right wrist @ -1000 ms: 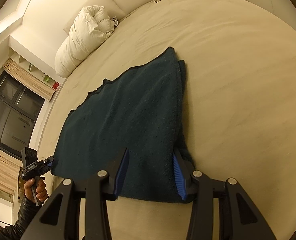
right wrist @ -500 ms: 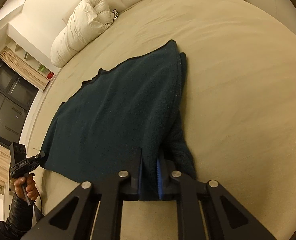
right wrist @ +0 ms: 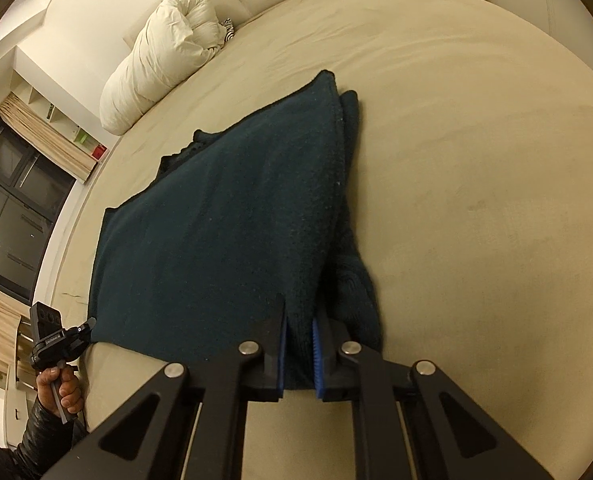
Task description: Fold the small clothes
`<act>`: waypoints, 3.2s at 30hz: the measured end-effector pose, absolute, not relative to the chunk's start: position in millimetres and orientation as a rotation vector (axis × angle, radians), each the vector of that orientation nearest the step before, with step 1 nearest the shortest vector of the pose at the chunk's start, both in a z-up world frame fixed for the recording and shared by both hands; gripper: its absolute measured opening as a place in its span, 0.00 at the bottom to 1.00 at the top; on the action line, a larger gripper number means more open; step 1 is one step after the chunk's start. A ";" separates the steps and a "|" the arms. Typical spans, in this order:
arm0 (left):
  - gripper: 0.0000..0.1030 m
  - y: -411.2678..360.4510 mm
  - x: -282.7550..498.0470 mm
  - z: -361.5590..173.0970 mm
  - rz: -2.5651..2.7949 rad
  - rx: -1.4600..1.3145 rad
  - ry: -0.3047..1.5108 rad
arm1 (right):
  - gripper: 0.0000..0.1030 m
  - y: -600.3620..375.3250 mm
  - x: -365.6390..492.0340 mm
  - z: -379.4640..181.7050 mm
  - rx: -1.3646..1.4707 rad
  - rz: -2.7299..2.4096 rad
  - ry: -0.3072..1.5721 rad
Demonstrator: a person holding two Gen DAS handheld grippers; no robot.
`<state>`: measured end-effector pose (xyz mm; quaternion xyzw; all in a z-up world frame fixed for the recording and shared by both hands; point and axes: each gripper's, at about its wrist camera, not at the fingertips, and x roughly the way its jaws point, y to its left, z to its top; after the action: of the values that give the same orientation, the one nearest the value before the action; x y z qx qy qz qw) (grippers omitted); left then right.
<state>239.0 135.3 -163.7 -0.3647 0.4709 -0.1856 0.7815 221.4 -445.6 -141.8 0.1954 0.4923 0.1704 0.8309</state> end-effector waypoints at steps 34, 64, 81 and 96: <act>0.05 144.5 241.4 -171.1 -0.381 -0.833 1.027 | 0.17 -458.8 205.7 -151.2 0.410 0.277 1.017; 0.06 35.4 363.9 -121.1 -0.353 -0.320 0.996 | 0.21 -351.2 302.4 -165.7 0.629 0.593 1.012; 0.06 45.7 296.8 -88.9 -0.433 -0.459 0.855 | 0.37 -397.4 237.1 -119.5 0.754 0.587 0.793; 0.06 93.5 267.4 -133.8 -0.336 -0.651 0.886 | 0.21 -418.0 226.4 -184.1 0.840 0.483 0.920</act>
<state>267.4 93.5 -133.8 -0.3081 0.4189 -0.1587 0.8393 226.4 -418.0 -184.1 0.3894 0.4266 0.2240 0.7850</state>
